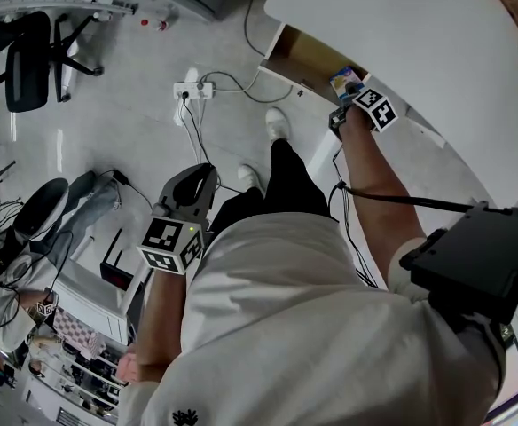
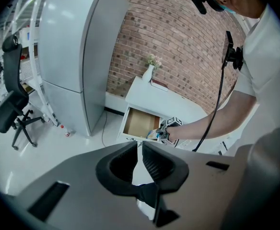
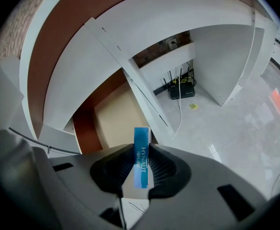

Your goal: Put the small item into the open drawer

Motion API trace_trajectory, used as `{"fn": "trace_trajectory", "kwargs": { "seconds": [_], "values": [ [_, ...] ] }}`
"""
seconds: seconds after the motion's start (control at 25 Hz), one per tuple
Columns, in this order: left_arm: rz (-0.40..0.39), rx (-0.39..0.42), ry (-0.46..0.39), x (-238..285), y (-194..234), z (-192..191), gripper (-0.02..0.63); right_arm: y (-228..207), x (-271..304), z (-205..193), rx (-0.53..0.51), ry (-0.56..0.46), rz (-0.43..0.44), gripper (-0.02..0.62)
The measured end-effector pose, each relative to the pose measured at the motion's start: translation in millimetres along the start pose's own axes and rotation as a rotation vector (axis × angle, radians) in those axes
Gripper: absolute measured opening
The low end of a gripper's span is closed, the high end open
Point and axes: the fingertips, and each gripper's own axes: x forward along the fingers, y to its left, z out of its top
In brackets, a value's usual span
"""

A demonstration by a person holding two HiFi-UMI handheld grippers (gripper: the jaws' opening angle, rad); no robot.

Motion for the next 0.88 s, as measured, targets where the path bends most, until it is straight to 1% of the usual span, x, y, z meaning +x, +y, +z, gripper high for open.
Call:
{"fn": "trace_trajectory", "kwargs": {
  "seconds": [0.36,0.52,0.8,0.88],
  "values": [
    [0.004,0.0,0.006,4.8,5.5,-6.0,0.046,-6.1,10.9,-3.3,0.013,-0.01,-0.01,0.118],
    [0.003,0.004,0.008,11.6,12.6,-1.7,0.046,-4.0,20.1,-4.6,0.017,-0.007,-0.019,0.119],
    [-0.009,0.005,-0.001,0.3,7.9,4.2,0.046,-0.1,4.9,-3.5,0.017,0.001,-0.011,0.127],
    [-0.008,0.006,-0.005,0.1,7.5,4.0,0.046,0.5,4.2,-4.0,0.02,0.004,-0.004,0.138]
  ]
}}
